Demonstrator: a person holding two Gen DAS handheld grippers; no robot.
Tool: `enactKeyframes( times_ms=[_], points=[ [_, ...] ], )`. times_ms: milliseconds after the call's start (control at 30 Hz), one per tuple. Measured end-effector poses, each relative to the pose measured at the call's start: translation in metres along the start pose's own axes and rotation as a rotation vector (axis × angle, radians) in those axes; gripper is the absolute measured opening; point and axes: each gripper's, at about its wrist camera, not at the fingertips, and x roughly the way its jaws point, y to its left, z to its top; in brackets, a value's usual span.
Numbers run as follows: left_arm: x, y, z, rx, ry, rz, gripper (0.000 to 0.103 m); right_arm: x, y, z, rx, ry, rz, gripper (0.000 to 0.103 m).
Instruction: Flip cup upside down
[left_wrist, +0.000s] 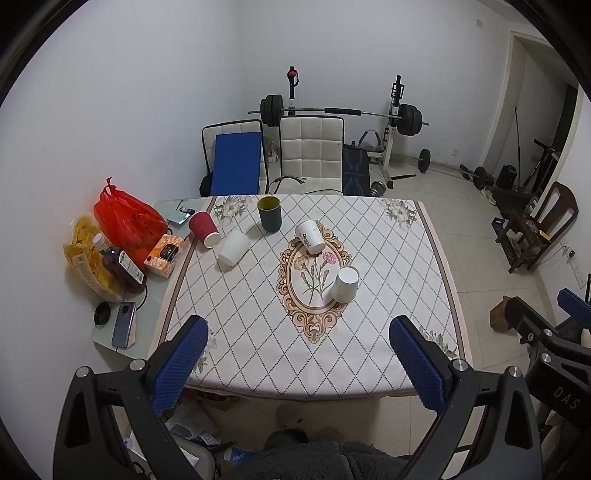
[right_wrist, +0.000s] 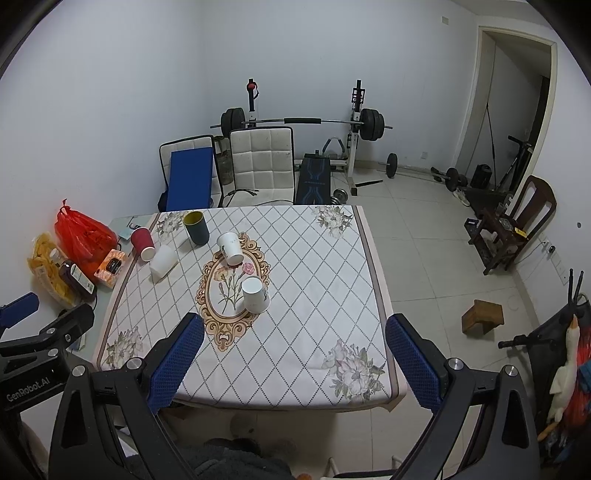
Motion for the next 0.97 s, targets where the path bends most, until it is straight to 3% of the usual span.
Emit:
enactKeyframes(
  times_ms=[967],
  points=[
    [-0.001, 0.0, -0.003, 0.001, -0.001, 0.0, 0.101, 0.002, 0.001, -0.011, 0.006, 0.013, 0.02, 0.101]
  ],
)
